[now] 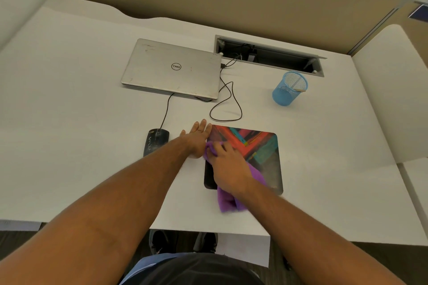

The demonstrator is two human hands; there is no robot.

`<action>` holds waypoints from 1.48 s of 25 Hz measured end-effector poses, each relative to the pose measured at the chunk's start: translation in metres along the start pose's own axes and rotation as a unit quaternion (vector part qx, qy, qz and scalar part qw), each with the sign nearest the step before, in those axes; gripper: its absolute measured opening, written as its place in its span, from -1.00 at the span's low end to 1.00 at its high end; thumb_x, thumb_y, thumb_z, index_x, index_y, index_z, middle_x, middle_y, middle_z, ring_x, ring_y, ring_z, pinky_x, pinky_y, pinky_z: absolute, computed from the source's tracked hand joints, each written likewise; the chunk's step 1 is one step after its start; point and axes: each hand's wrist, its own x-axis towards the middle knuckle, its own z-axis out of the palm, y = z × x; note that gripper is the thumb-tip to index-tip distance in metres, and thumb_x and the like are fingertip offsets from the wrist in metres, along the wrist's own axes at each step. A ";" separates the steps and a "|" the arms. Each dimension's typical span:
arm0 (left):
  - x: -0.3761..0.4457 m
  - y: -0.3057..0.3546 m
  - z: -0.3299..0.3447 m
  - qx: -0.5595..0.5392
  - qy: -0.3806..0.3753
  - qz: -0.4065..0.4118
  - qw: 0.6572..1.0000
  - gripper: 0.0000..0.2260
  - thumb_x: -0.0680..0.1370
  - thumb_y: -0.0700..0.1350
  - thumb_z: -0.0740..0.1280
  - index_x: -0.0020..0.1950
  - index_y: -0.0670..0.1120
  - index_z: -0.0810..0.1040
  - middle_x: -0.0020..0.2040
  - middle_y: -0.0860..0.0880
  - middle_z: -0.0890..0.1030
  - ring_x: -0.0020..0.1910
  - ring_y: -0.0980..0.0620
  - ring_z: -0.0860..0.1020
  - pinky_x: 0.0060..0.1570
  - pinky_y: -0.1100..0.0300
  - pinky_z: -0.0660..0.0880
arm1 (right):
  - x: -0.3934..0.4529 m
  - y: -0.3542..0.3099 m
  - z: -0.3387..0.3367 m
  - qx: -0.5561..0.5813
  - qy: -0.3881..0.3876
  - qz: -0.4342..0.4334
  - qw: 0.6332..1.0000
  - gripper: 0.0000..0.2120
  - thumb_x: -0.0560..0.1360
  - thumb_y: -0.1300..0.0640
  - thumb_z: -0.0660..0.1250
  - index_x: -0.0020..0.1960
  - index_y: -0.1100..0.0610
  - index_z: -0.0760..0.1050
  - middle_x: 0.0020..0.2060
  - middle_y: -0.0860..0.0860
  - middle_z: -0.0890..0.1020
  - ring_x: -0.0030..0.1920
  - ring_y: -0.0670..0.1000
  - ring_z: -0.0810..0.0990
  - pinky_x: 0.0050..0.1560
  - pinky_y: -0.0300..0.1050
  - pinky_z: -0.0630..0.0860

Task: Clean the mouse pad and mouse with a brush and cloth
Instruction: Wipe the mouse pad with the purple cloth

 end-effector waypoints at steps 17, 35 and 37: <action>0.003 -0.004 -0.005 -0.023 -0.025 0.013 0.999 -0.20 0.62 -0.22 0.23 0.60 -0.03 -0.32 0.58 -0.03 -0.38 0.57 -0.07 -0.31 0.52 -0.21 -0.17 | -0.050 -0.010 0.022 0.047 -0.017 -0.019 0.999 -0.41 0.54 0.18 0.36 0.54 0.03 0.35 0.50 0.03 0.31 0.48 0.16 0.23 0.37 0.06 0.41; 0.009 0.000 0.010 0.031 -0.006 -0.002 1.000 0.13 0.46 0.16 0.49 0.57 -0.05 -0.39 0.57 -0.07 -0.41 0.56 -0.10 -0.34 0.49 -0.21 -0.17 | -0.110 0.001 0.047 0.103 0.005 0.191 0.976 -0.33 0.58 0.12 0.38 0.62 -0.03 0.22 0.56 -0.04 0.29 0.52 0.06 0.27 0.49 -0.07 0.32; 0.010 0.000 0.010 0.031 -0.005 -0.004 1.000 0.13 0.46 0.15 0.49 0.58 -0.05 -0.39 0.57 -0.06 -0.41 0.56 -0.10 -0.34 0.50 -0.22 -0.16 | -0.098 -0.017 0.044 0.117 0.005 0.165 0.979 -0.35 0.57 0.12 0.38 0.61 -0.01 0.24 0.55 -0.03 0.29 0.52 0.07 0.25 0.49 -0.04 0.30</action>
